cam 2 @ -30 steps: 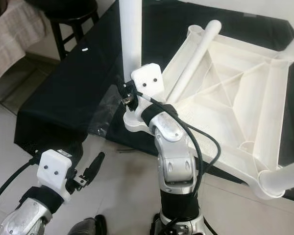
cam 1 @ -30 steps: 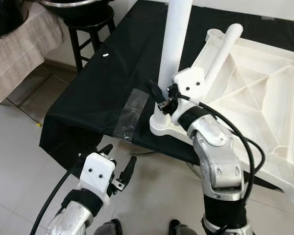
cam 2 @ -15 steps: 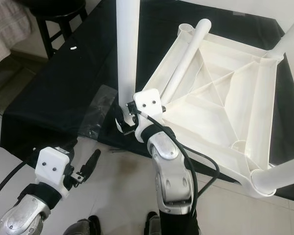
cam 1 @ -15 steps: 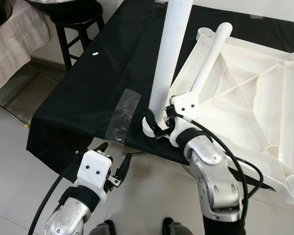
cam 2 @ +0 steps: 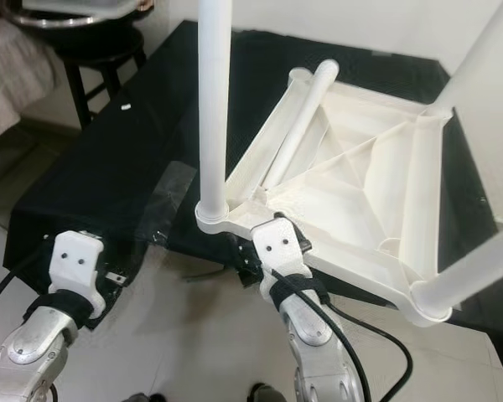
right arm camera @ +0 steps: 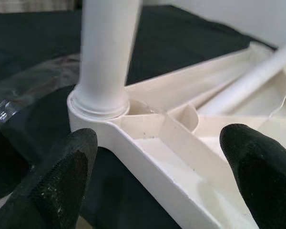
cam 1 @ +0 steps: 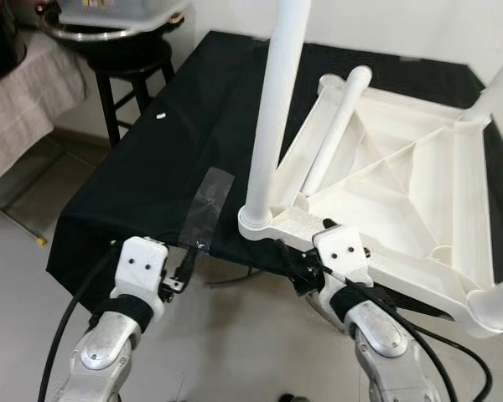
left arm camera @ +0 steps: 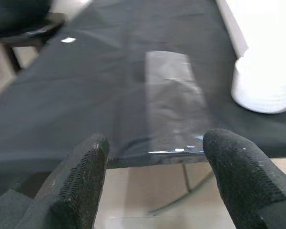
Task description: Building children table
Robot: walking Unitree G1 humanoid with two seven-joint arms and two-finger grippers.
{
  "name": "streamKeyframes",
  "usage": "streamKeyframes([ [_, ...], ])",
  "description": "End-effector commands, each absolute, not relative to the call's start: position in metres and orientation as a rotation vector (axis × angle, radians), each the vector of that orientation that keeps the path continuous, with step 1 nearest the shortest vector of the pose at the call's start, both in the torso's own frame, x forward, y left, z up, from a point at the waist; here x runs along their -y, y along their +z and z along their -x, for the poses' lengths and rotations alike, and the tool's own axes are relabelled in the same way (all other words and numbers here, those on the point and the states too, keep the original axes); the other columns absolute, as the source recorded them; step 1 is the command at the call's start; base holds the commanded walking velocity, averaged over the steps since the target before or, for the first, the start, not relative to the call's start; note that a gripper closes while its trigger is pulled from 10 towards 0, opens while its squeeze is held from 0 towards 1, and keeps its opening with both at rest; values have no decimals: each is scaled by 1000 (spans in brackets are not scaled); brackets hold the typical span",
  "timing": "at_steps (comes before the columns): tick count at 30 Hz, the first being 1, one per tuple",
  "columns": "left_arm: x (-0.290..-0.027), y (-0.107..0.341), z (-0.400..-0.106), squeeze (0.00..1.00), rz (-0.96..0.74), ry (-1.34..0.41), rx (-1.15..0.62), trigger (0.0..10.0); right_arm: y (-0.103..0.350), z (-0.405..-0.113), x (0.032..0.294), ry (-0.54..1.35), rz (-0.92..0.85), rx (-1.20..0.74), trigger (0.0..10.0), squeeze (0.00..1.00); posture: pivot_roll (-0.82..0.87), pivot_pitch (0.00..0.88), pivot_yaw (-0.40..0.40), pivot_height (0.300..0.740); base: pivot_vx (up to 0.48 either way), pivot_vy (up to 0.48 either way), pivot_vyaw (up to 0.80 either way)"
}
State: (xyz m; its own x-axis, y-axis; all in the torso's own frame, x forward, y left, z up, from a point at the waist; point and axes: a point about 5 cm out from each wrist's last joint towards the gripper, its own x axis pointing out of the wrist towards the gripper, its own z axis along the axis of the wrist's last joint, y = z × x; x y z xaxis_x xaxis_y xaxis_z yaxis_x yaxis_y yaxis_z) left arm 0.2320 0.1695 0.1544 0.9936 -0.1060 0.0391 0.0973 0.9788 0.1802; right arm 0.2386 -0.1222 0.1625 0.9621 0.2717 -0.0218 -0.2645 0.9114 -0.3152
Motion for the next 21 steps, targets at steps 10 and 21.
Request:
streamKeyframes([
  [10, -190, 126, -231, 0, -252, -12, -10, 10000, 143, -256, 135, 217, 316, -2, 10000, 0, -52, 10, -38, 740, 0, 0, 0],
  [21, -188, 124, -239, 0, -264, -21, 15, 10000, 139, -262, 138, 218, 317, -2, 10000, 0, -61, 7, -33, 740, 0, 288, -145],
])
